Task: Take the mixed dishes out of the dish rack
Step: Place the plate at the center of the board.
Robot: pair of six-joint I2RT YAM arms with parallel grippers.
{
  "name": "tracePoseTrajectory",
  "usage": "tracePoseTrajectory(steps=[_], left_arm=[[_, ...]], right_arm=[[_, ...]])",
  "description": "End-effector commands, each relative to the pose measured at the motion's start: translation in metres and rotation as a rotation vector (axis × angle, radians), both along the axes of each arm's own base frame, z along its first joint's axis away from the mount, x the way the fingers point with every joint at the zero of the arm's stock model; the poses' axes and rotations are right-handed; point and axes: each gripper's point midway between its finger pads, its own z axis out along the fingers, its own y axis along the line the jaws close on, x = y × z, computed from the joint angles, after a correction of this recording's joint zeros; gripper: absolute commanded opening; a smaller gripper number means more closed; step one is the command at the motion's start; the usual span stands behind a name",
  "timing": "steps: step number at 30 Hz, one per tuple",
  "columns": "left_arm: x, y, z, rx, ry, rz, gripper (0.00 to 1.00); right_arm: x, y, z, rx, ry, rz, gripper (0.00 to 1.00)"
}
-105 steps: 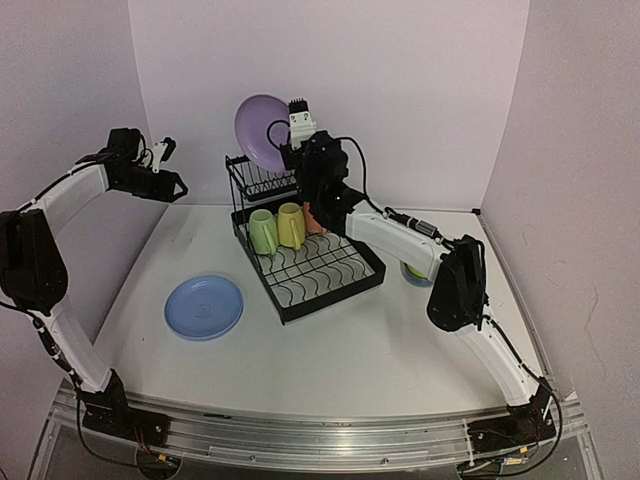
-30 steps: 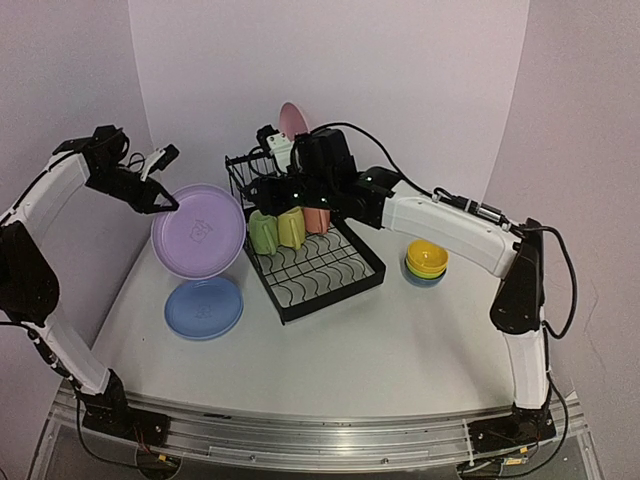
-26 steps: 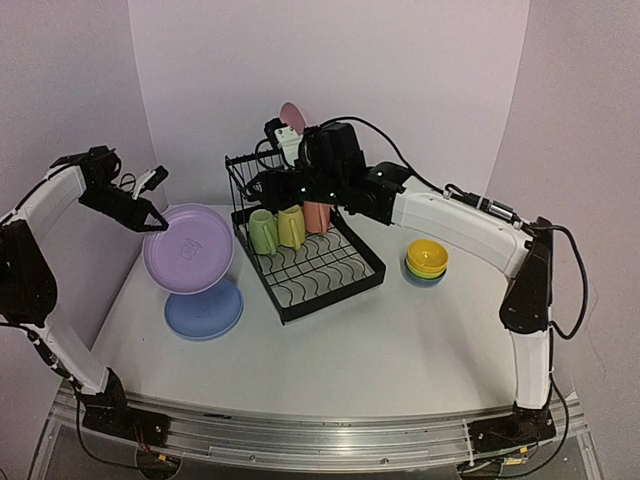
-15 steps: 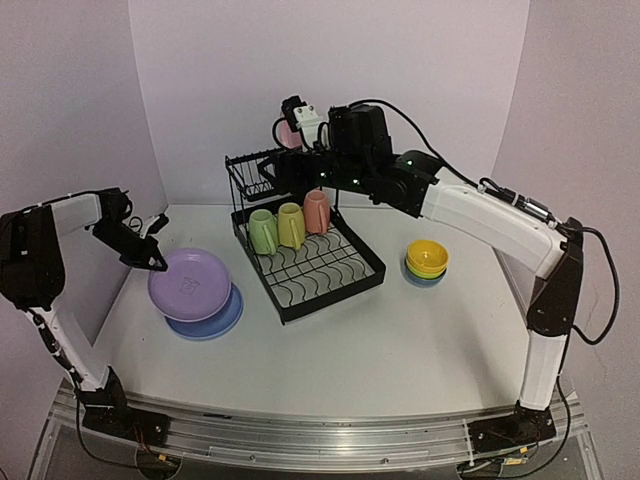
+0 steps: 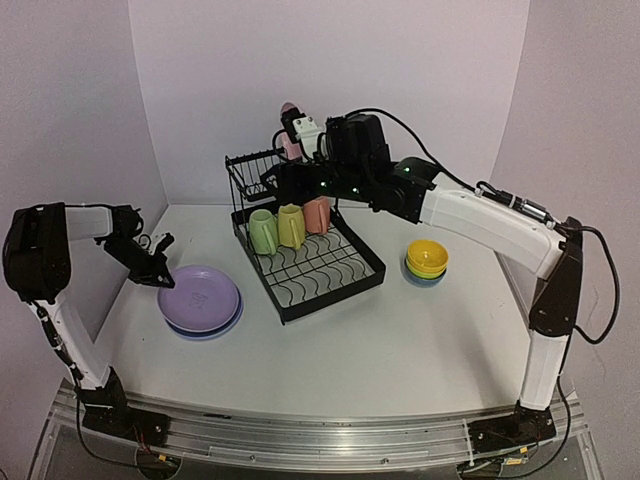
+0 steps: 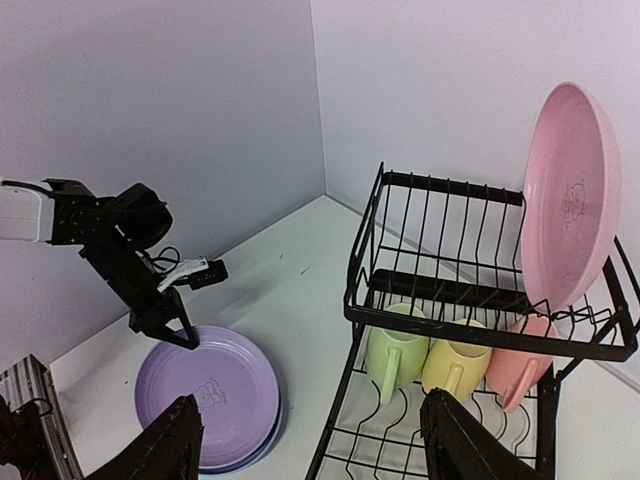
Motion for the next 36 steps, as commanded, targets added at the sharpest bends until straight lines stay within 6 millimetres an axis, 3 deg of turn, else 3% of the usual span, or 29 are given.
tracePoseTrajectory(steps=[1,7,12,15,19,25,30,36], left_arm=[[0.006,-0.008,0.002,-0.034,-0.018,0.001,0.0],[-0.007,-0.01,-0.01,-0.024,0.016,-0.025,0.02],[-0.002,-0.002,-0.007,0.034,-0.017,-0.036,0.31],[0.007,0.01,0.004,0.113,-0.079,-0.05,0.38],[0.008,0.017,0.005,0.199,-0.123,-0.087,0.39],[0.002,-0.002,0.001,0.195,-0.139,-0.141,0.37],[0.004,-0.007,-0.003,0.2,-0.143,-0.146,0.26],[0.007,-0.006,0.004,0.21,-0.167,-0.147,0.25]], right_arm=[[-0.01,-0.013,0.044,0.071,-0.065,0.003,0.72],[-0.011,-0.015,0.046,0.075,-0.071,0.003,0.72],[-0.014,-0.013,0.05,0.084,-0.074,0.023,0.72],[-0.015,-0.012,0.051,0.087,-0.076,0.031,0.72],[-0.015,-0.01,0.05,0.089,-0.078,0.04,0.72],[-0.013,-0.009,0.05,0.086,-0.084,0.031,0.72],[0.005,-0.025,0.045,0.047,-0.103,-0.103,0.72],[0.024,-0.044,0.044,-0.041,-0.166,-0.227,0.74]])
